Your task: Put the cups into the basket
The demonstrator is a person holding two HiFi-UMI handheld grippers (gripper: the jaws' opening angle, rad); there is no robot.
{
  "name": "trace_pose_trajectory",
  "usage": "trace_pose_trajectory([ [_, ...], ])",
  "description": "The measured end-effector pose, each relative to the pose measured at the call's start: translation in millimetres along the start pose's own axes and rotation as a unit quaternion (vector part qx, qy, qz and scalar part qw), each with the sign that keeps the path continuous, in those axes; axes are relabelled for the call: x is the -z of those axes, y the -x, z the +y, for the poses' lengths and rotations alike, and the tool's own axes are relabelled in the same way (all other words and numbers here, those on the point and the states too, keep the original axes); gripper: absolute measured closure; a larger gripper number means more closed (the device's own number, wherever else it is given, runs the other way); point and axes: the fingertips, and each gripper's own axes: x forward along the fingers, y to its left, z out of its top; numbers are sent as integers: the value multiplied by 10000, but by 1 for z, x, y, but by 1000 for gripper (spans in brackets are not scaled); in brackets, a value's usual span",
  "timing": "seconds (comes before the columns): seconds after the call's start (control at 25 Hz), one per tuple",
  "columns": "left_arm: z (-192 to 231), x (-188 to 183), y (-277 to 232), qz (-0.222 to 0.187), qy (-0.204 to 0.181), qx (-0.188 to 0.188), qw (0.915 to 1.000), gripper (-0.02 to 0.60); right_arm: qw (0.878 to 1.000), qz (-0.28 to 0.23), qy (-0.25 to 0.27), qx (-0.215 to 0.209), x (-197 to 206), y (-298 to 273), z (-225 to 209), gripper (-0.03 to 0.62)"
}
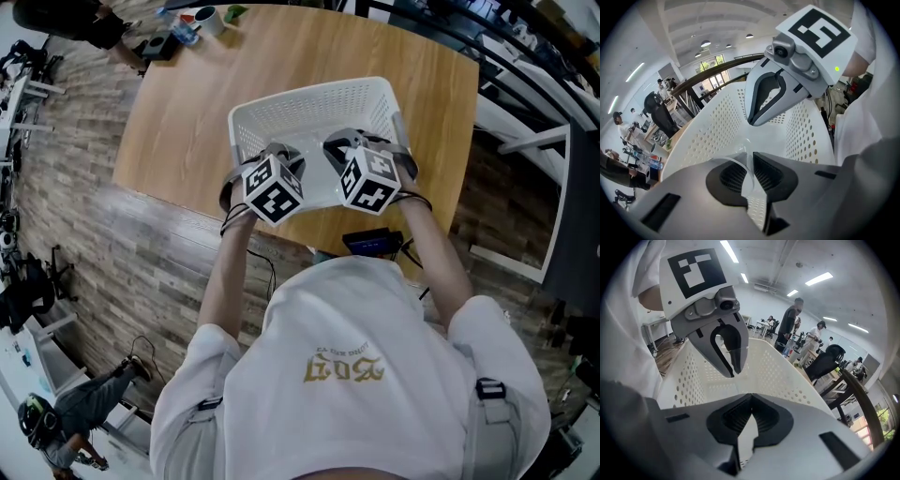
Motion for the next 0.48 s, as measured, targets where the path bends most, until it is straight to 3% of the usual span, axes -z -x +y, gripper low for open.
trace_pose_trajectory([
  [0.48, -9, 3, -21, 440, -382, 332, 9978, 538, 9977, 449, 273, -438, 15, -9, 14, 583],
])
